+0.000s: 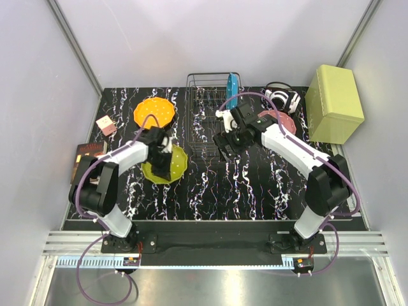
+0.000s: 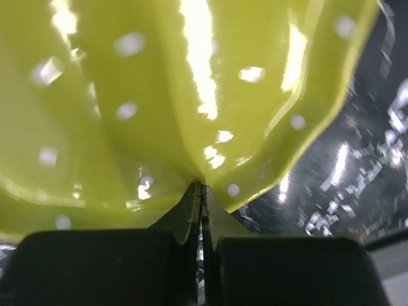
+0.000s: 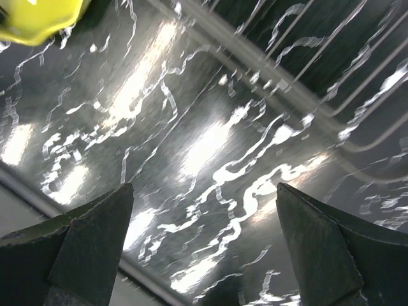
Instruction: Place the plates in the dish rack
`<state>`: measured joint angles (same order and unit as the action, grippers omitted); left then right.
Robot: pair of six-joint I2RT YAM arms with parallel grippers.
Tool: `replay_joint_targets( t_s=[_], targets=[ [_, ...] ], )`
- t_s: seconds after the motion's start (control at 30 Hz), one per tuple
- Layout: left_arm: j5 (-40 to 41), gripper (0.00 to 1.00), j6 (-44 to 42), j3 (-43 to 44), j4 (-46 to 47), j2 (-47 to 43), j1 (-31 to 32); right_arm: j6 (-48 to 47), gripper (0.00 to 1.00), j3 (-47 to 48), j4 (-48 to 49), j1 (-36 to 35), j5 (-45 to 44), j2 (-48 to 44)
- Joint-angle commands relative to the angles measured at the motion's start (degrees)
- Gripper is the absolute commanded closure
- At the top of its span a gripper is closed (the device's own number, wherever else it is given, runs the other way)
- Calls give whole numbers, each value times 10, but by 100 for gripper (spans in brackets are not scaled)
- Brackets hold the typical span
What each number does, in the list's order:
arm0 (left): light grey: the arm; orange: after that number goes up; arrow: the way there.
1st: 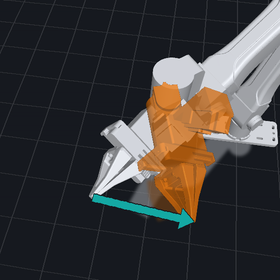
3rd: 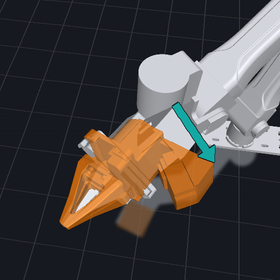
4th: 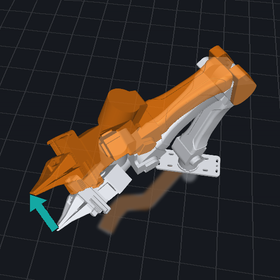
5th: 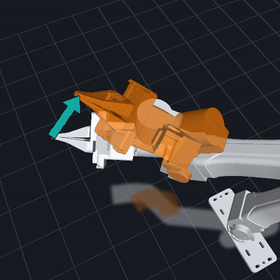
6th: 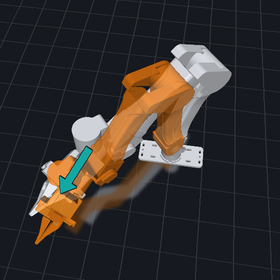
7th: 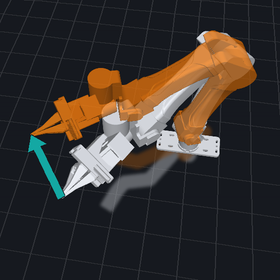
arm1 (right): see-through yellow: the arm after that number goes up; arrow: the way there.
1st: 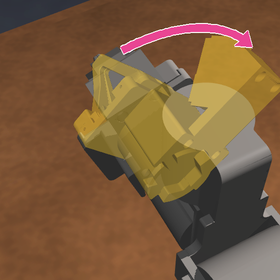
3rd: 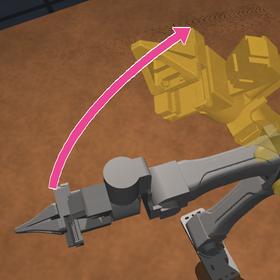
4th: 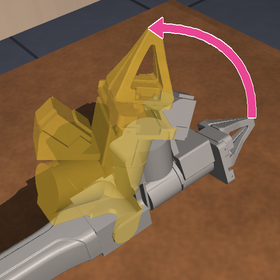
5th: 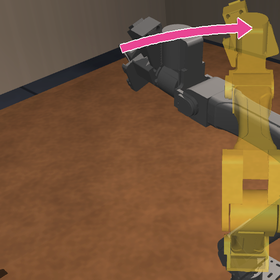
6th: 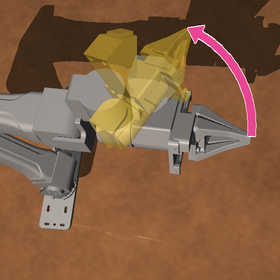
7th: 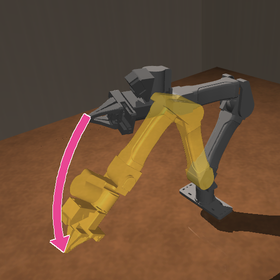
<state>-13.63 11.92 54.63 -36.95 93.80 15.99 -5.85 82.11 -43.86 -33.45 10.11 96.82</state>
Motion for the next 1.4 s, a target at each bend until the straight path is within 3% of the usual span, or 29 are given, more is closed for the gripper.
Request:
replay_joint_targets(
  t_s=[0.0, 0.17, 0.33, 0.43, 0.5, 0.6, 0.63, 0.73, 0.83, 1.03, 1.23, 1.37],
  targets=[
    [-85, 100, 13, -24, -44, 16, 112, 55, 0, -39, 1, 26, 100, -52],
    [-112, 99, 27, 25, -24, 55, 245, 73, 0, -77, 3, 43, 111, -89],
    [-111, 97, 22, 103, -30, 90, 282, 74, 0, -93, 2, 82, 107, -116],
    [-72, 79, 18, 104, -33, 21, 280, 69, 0, -102, -5, 106, 131, -134],
    [-49, 59, 32, 96, -33, -56, 267, 68, 0, -125, -5, 117, 196, -152],
    [13, 40, 65, 67, -28, -159, 236, 91, 11, -163, 4, 117, 308, -152],
    [25, 38, 78, 56, -24, -185, 224, 98, 16, -172, 10, 118, 345, -150],
    [75, 24, 171, 5, -24, -274, 161, 107, 17, -179, 26, 118, 375, -125],
    [109, 24, 211, -21, -72, -299, 102, 110, 16, -177, 32, 117, 402, -93],
    [69, 26, 240, -81, -73, -281, 1, 194, 17, -229, 115, 115, 418, -57],
    [47, 28, 259, -130, -93, -271, -11, 289, 17, -302, 218, 89, 318, -48],
    [9, 41, 283, -169, -73, -258, -11, 363, 17, -322, 296, 73, 306, 8]
  ],
)
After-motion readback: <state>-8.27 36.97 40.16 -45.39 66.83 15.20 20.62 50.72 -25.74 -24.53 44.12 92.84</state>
